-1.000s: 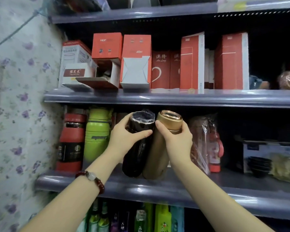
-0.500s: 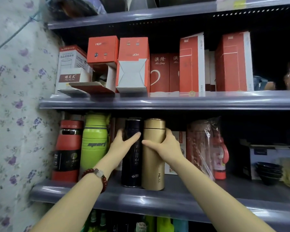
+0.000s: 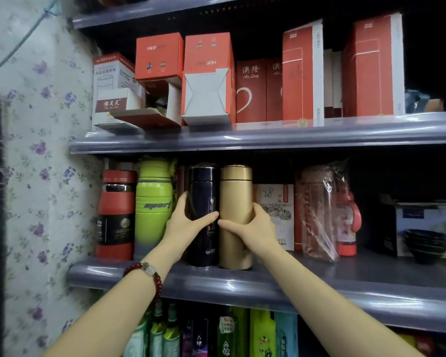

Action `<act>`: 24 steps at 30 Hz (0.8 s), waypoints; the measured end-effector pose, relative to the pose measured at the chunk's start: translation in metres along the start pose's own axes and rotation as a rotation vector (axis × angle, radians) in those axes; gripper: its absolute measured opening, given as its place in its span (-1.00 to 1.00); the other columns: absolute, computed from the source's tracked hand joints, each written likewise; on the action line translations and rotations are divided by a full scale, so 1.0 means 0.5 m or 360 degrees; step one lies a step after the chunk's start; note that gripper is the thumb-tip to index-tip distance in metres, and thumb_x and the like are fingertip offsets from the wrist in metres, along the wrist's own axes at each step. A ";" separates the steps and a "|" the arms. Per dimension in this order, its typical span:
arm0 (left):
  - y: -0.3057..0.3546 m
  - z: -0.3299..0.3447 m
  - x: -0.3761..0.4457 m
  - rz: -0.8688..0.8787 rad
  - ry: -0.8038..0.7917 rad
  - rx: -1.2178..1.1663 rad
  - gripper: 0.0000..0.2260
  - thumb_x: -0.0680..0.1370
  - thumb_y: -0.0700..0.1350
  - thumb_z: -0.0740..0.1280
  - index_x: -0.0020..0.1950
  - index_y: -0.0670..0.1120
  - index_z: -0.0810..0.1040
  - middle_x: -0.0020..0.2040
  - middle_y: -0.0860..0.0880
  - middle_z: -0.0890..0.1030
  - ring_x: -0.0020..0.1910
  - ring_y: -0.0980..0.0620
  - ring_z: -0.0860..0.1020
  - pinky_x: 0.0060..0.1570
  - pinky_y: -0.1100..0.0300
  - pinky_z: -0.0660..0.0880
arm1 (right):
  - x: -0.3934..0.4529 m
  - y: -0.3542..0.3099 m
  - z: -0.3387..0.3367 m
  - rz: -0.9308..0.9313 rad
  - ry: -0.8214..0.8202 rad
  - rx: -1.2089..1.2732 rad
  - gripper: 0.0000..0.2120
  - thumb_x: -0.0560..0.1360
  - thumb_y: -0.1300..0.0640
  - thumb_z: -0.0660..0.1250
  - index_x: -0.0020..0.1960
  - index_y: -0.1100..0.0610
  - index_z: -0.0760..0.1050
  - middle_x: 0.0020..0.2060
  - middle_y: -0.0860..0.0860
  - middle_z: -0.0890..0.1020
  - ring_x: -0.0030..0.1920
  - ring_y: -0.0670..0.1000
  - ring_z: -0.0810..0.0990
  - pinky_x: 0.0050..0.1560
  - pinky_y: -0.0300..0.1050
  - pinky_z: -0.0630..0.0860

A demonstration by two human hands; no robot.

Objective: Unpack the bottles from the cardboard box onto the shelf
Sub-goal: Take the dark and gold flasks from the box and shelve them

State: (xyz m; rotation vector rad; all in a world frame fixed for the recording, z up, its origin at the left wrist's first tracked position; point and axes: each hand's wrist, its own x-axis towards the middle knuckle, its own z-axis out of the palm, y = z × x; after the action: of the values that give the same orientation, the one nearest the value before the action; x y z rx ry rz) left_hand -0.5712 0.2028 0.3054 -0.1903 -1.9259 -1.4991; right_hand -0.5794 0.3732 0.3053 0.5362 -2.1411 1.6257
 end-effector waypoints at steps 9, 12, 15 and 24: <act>-0.001 0.000 -0.028 -0.0117 -0.0069 0.0063 -0.18 0.38 0.10 0.49 0.51 0.17 0.09 0.28 0.15 0.48 0.31 0.07 0.45 0.28 0.17 0.35 | -0.014 0.012 0.006 0.0080 -0.0131 0.0024 -0.16 0.24 -0.18 0.56 0.39 0.04 0.29 0.20 0.00 0.56 0.14 0.02 0.57 0.11 -0.03 0.58; 0.009 -0.009 -0.044 -0.0127 -0.0074 0.0233 -0.15 0.40 0.07 0.48 0.55 0.10 0.05 0.44 0.05 0.39 0.41 0.01 0.36 0.34 0.13 0.33 | -0.025 0.008 0.004 0.0171 -0.0175 -0.0139 -0.19 0.28 -0.13 0.56 0.38 0.15 0.29 0.22 0.05 0.55 0.17 0.07 0.56 0.10 -0.06 0.55; 0.019 -0.023 -0.068 -0.0131 -0.0017 0.0435 -0.21 0.43 -0.01 0.48 0.55 0.00 0.11 0.47 -0.09 0.35 0.44 -0.07 0.32 0.37 0.06 0.32 | -0.043 -0.002 -0.008 0.0187 -0.0180 -0.0309 -0.30 0.38 -0.03 0.51 0.37 0.22 0.31 0.25 0.07 0.52 0.21 0.10 0.53 0.06 -0.11 0.50; 0.028 -0.078 -0.129 -0.0196 -0.0014 0.0521 -0.78 0.49 -0.19 0.38 0.13 -0.04 0.59 -0.07 -0.02 0.66 -0.01 0.00 0.58 -0.06 0.24 0.41 | -0.123 -0.027 -0.027 0.0048 -0.0072 -0.0427 -0.52 0.50 0.16 0.39 0.37 0.25 0.37 0.23 0.12 0.55 0.00 -0.05 0.44 -0.08 -0.27 0.37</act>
State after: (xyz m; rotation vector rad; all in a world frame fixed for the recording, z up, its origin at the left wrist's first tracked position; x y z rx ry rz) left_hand -0.4988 0.1907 0.2830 0.0690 -2.1902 -1.2349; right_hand -0.5191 0.3868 0.2874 0.4618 -2.3614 1.3222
